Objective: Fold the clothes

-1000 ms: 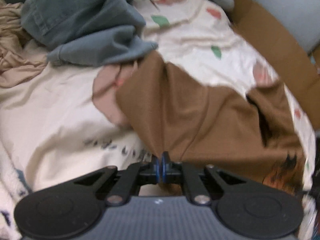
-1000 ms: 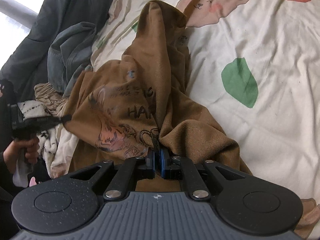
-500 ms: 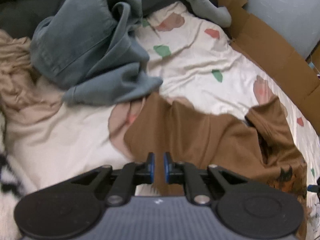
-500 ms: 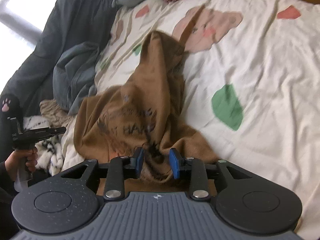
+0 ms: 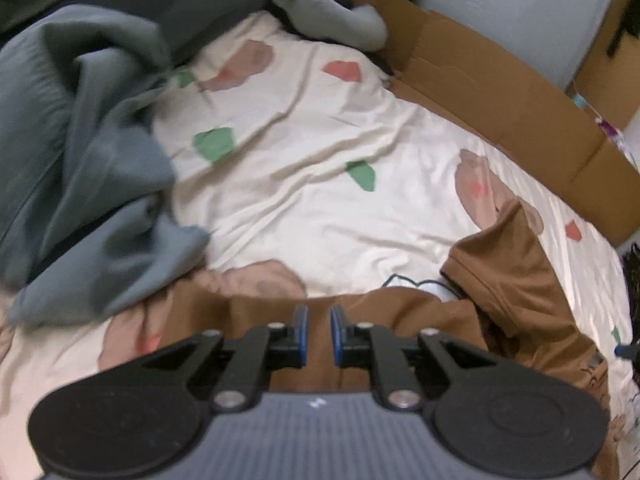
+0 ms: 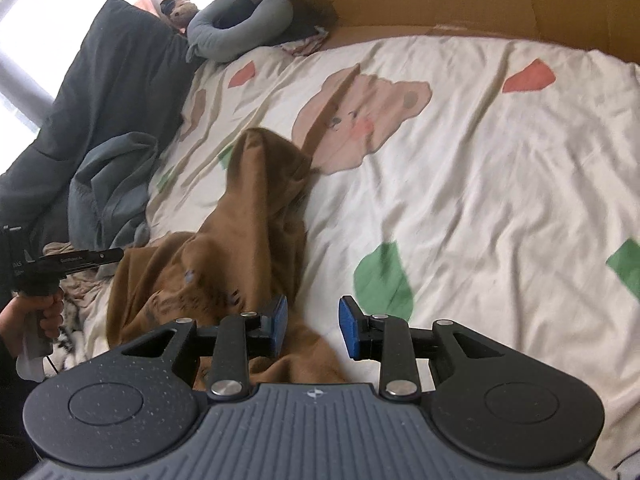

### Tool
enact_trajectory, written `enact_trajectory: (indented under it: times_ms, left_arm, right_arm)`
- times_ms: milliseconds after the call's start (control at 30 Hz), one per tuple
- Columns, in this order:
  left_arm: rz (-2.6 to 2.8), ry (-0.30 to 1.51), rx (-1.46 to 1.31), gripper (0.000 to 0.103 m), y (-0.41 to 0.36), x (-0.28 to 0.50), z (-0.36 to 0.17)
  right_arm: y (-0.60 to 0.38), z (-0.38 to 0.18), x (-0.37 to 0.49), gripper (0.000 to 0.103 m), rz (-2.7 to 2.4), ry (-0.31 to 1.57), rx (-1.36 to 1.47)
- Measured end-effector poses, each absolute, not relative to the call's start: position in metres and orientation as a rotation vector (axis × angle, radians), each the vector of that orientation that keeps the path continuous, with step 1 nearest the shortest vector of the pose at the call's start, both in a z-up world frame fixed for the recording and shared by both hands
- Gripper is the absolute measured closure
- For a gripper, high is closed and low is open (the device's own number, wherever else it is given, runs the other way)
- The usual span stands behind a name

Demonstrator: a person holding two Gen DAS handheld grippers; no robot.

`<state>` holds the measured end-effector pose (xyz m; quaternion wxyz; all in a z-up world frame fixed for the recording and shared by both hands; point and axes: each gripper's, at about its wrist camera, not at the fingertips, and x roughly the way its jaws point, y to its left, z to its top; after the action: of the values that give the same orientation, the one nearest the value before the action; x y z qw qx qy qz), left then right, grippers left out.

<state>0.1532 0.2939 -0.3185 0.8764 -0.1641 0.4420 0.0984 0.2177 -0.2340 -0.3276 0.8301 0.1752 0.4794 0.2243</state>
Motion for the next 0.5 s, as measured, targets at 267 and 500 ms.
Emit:
enact_trajectory:
  times_ms: [267, 500]
  left_arm:
    - [0.135, 0.954, -0.236, 0.087, 0.284, 0.192, -0.335]
    - [0.091, 0.969, -0.187, 0.084, 0.275, 0.212, -0.349]
  right_arm:
    - [-0.228, -0.330, 0.246, 0.070, 0.460, 0.981, 0.314]
    - [-0.223, -0.330, 0.251, 0.070, 0.464, 0.974, 0.300]
